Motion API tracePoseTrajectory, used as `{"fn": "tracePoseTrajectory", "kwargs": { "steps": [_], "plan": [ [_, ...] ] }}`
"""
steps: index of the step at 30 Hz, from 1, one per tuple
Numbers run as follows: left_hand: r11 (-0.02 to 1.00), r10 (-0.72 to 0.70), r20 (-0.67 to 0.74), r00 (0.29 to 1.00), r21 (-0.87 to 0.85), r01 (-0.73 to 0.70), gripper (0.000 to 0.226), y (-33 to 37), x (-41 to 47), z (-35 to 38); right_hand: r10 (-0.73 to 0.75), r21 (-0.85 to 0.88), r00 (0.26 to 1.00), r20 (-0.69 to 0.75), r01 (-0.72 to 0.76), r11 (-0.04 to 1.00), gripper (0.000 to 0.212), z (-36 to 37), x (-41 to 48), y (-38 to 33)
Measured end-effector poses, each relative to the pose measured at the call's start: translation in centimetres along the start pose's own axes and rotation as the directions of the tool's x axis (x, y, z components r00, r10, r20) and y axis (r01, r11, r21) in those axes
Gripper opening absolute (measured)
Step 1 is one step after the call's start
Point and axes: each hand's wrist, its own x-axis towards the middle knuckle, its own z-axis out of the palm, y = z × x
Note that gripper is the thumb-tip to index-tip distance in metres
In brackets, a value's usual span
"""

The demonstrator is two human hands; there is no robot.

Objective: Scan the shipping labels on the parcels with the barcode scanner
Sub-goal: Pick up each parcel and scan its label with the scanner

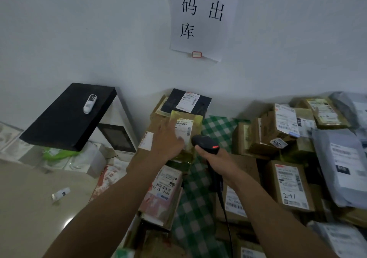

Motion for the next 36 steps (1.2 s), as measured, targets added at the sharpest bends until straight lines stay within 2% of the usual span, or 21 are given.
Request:
{"fn": "tracePoseTrajectory", "kwargs": {
  "steps": [2, 4, 6, 8, 12, 16, 18, 19, 21, 24, 25, 27, 29, 31, 34, 36],
  "plan": [
    [0.988, 0.011, 0.07, 0.997, 0.153, -0.022, 0.09, 1.1, -0.5, 0.8, 0.003, 0.039, 0.999, -0.04, -0.001, 0.999, 0.031, -1.1, -0.8, 0.2],
    [0.975, -0.123, 0.227, 0.966, 0.212, 0.074, 0.119, 1.5, -0.6, 1.6, 0.014, 0.087, 0.998, -0.063, -0.009, 0.996, 0.04, -2.1, -1.8, 0.3],
    [0.964, -0.236, 0.279, 0.931, 0.191, 0.187, 0.131, 1.5, -0.7, 2.3, 0.008, 0.122, 0.997, -0.071, 0.0, 0.993, 0.029, -2.8, -3.4, 0.1],
    [0.957, -0.276, 0.249, 0.928, 0.158, 0.242, 0.134, 1.7, -1.0, 2.4, -0.006, 0.144, 0.996, -0.09, 0.019, 0.989, 0.023, -3.5, -4.7, 0.1],
    [0.957, -0.283, 0.173, 0.943, 0.121, 0.265, 0.134, 1.4, -1.0, 1.8, -0.005, 0.12, 0.995, -0.1, 0.017, 0.993, 0.028, -4.3, -6.3, 0.8],
    [0.951, -0.299, 0.204, 0.932, 0.142, 0.274, 0.135, 1.1, -1.5, 1.4, -0.032, 0.108, 0.994, -0.102, 0.043, 0.993, 0.025, -4.7, -7.6, 1.3],
    [0.938, -0.321, 0.226, 0.92, 0.207, 0.276, 0.134, 1.6, -1.9, 1.1, -0.04, 0.111, 0.994, -0.101, 0.051, 0.992, 0.025, -5.0, -8.2, 1.6],
    [0.936, -0.306, 0.222, 0.926, 0.249, 0.249, 0.131, 1.9, -2.1, 1.1, -0.036, 0.112, 0.994, -0.107, 0.048, 0.993, 0.028, -5.3, -8.6, 1.8],
    [0.96, -0.166, 0.154, 0.974, 0.251, 0.124, 0.12, 3.0, -3.1, 1.3, -0.018, 0.116, 0.992, -0.125, 0.033, 0.993, 0.036, -6.0, -9.3, 2.5],
    [0.991, 0.123, 0.002, 0.992, -0.042, -0.123, 0.087, 5.2, -6.1, 3.3, 0.037, 0.132, 0.986, -0.161, -0.015, 0.991, 0.041, -7.1, -10.6, 3.5],
    [0.978, 0.176, -0.013, 0.984, -0.108, -0.177, 0.078, 5.9, -7.3, 4.3, 0.045, 0.129, 0.984, -0.173, -0.022, 0.991, 0.04, -7.5, -11.1, 3.7],
    [0.963, 0.213, 0.048, 0.976, -0.177, -0.201, 0.065, 7.1, -9.6, 6.2, 0.068, 0.127, 0.981, -0.181, -0.045, 0.991, 0.036, -8.2, -11.7, 4.8],
    [0.964, 0.175, 0.185, 0.967, -0.23, -0.131, 0.063, 7.2, -11.3, 8.3, 0.096, 0.12, 0.977, -0.191, -0.074, 0.99, 0.038, -8.7, -12.1, 5.8],
    [0.94, 0.032, 0.34, 0.94, -0.33, 0.088, 0.078, 6.1, -12.2, 11.0, 0.13, 0.127, 0.97, -0.204, -0.105, 0.986, 0.045, -9.1, -12.4, 6.9],
    [0.73, -0.23, 0.549, 0.804, -0.449, 0.516, 0.104, 4.6, -13.8, 13.7, 0.173, 0.1, 0.959, -0.225, -0.154, 0.983, 0.043, -9.4, -12.8, 8.3],
    [0.648, -0.242, 0.641, 0.728, -0.452, 0.613, 0.11, 4.4, -14.6, 14.3, 0.203, 0.033, 0.946, -0.253, -0.201, 0.979, 0.048, -9.5, -12.9, 9.2]
  ]
}}
